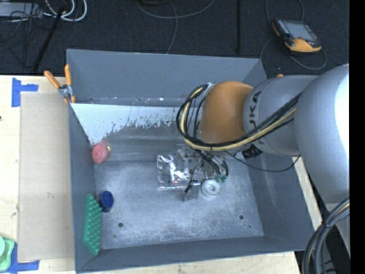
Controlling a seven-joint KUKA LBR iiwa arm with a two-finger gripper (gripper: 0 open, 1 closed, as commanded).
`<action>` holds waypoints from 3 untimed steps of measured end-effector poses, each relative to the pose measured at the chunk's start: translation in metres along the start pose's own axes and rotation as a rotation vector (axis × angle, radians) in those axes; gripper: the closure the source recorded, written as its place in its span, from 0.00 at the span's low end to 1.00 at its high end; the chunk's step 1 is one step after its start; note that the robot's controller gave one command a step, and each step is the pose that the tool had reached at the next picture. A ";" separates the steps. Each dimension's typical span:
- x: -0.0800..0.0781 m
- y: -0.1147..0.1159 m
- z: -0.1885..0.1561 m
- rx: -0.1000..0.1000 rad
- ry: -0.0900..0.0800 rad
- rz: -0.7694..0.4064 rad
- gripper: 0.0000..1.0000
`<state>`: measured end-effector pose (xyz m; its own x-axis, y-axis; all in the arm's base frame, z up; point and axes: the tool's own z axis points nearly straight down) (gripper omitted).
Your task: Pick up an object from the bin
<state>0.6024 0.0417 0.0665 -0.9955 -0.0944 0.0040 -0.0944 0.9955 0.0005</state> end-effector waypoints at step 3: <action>-0.005 0.002 -0.004 0.000 -0.005 -0.172 1.00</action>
Offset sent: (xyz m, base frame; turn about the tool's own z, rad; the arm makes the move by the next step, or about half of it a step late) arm -0.0115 -0.0181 0.0221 -0.3109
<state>0.6072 0.0440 0.0703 -0.9647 -0.2634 -0.0014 -0.2634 0.9647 0.0004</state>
